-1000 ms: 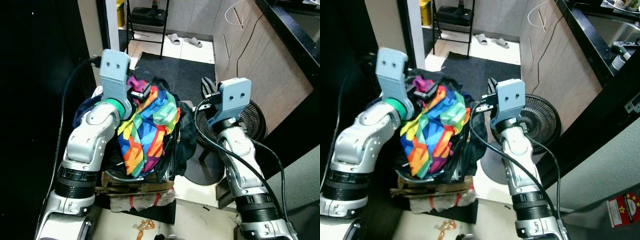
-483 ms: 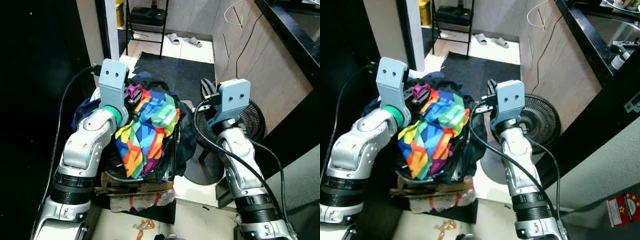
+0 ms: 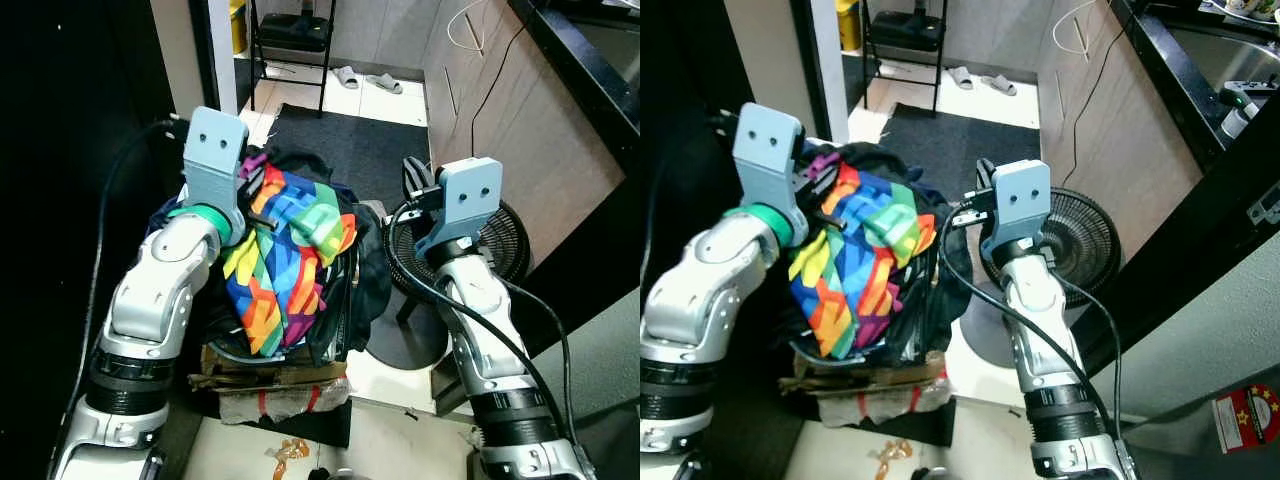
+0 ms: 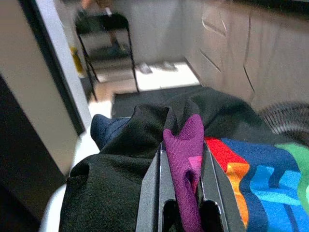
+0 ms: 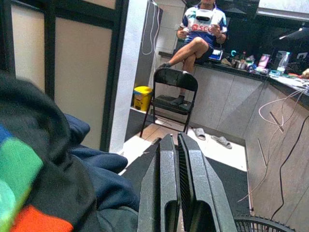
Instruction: Clothes washing
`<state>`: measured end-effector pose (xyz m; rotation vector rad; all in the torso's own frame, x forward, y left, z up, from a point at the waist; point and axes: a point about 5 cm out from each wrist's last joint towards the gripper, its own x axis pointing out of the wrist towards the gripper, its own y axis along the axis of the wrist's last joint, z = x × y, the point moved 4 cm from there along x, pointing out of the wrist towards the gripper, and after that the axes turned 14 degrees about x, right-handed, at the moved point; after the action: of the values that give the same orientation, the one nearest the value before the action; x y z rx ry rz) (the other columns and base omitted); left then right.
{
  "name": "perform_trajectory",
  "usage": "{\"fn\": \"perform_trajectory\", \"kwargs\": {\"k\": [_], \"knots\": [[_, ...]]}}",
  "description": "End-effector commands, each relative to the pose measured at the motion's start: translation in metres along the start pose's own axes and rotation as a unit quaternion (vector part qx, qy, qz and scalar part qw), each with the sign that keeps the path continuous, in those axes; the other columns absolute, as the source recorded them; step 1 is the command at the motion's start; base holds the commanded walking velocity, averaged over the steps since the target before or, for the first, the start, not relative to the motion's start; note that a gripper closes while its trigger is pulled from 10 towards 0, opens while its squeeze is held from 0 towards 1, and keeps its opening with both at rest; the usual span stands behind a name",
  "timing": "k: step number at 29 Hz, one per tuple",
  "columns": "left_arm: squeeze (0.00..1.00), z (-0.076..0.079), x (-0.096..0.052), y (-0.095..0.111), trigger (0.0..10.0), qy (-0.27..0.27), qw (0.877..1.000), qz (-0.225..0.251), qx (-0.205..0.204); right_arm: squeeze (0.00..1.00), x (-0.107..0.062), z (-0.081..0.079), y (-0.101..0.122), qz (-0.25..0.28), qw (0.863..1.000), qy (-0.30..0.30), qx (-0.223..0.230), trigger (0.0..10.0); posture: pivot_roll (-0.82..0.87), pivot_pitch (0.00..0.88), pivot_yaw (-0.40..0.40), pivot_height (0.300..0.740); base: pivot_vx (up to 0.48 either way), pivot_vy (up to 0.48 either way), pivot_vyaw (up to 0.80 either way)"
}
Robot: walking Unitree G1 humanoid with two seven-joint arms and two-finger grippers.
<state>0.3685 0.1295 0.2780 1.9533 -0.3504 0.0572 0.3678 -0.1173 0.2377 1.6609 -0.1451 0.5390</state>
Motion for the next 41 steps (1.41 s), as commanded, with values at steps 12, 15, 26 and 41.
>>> {"fn": "perform_trajectory", "kwargs": {"k": [12,15,26,41], "knots": [[0.0,-0.047,-0.036,0.137,10.0,0.122,0.942,0.291,0.114,0.0,0.004,-0.001,0.009,0.015,1.0,-0.005,0.005,10.0,0.02,0.057,-0.03,0.74,0.0,0.0,0.0],[0.0,-0.036,-0.029,0.116,10.0,0.09,0.96,0.25,0.092,0.0,0.003,0.0,0.008,0.014,1.0,-0.007,0.005,10.0,0.02,0.059,-0.03,0.74,0.0,0.0,0.0],[0.0,0.01,-0.015,0.011,10.0,-0.022,0.998,0.05,0.009,0.0,0.001,0.001,0.005,0.007,1.0,-0.008,0.003,10.0,0.02,0.068,-0.028,0.74,0.0,0.0,0.0],[1.0,0.002,-0.021,0.021,10.0,-0.016,0.996,0.077,-0.042,0.0,0.0,0.0,0.002,0.001,1.0,-0.005,0.003,10.0,0.02,0.075,-0.036,0.74,0.0,0.0,0.0]]}}
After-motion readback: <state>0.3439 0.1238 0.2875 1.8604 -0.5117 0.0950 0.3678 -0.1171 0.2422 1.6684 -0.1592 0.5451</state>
